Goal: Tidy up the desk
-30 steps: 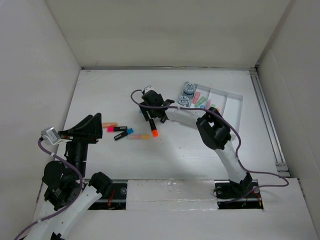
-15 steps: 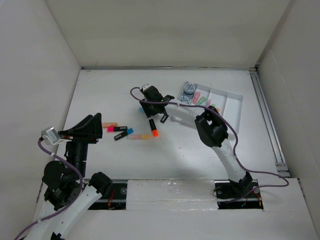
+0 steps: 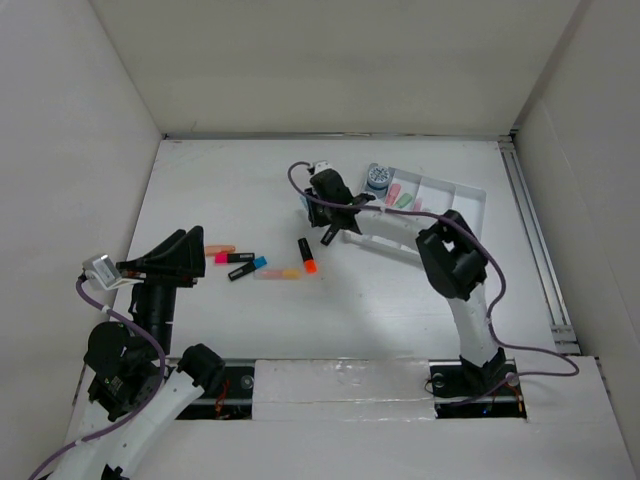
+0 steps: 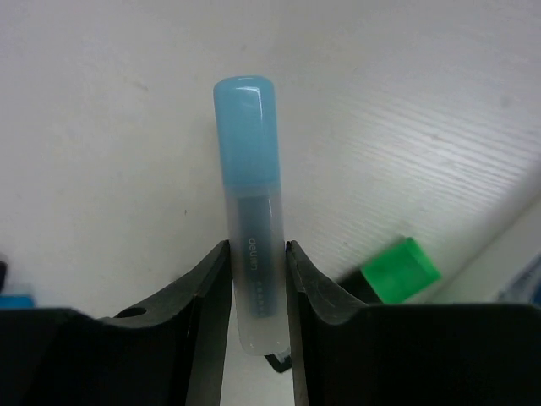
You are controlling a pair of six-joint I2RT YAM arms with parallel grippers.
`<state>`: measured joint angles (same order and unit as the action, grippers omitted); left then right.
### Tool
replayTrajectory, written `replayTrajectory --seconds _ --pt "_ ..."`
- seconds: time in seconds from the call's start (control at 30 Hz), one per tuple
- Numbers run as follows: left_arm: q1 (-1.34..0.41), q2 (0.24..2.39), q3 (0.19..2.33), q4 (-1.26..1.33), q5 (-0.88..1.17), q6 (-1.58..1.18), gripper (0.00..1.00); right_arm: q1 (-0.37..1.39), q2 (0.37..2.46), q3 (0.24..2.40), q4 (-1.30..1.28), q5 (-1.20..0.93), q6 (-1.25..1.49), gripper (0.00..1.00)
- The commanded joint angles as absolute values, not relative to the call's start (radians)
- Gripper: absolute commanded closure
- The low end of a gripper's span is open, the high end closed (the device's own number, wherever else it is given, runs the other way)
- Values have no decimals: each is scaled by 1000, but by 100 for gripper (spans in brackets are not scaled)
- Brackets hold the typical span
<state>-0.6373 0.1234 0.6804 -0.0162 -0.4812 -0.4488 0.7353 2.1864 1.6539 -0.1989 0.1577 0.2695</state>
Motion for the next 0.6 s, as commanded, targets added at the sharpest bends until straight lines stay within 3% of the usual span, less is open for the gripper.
replayTrajectory --seconds 0.0,0.27,0.5,0.57 --pt "-632 133 675 40 -469 -431 46 692 1987 1579 79 179 427 97" --pt "-632 130 675 40 -466 -430 46 553 1493 1037 415 308 769 97" --pt "-632 133 675 40 -456 -433 46 205 1379 747 373 183 1047 96" --pt "-632 136 675 43 -456 -436 46 178 1387 736 374 126 1061 96"
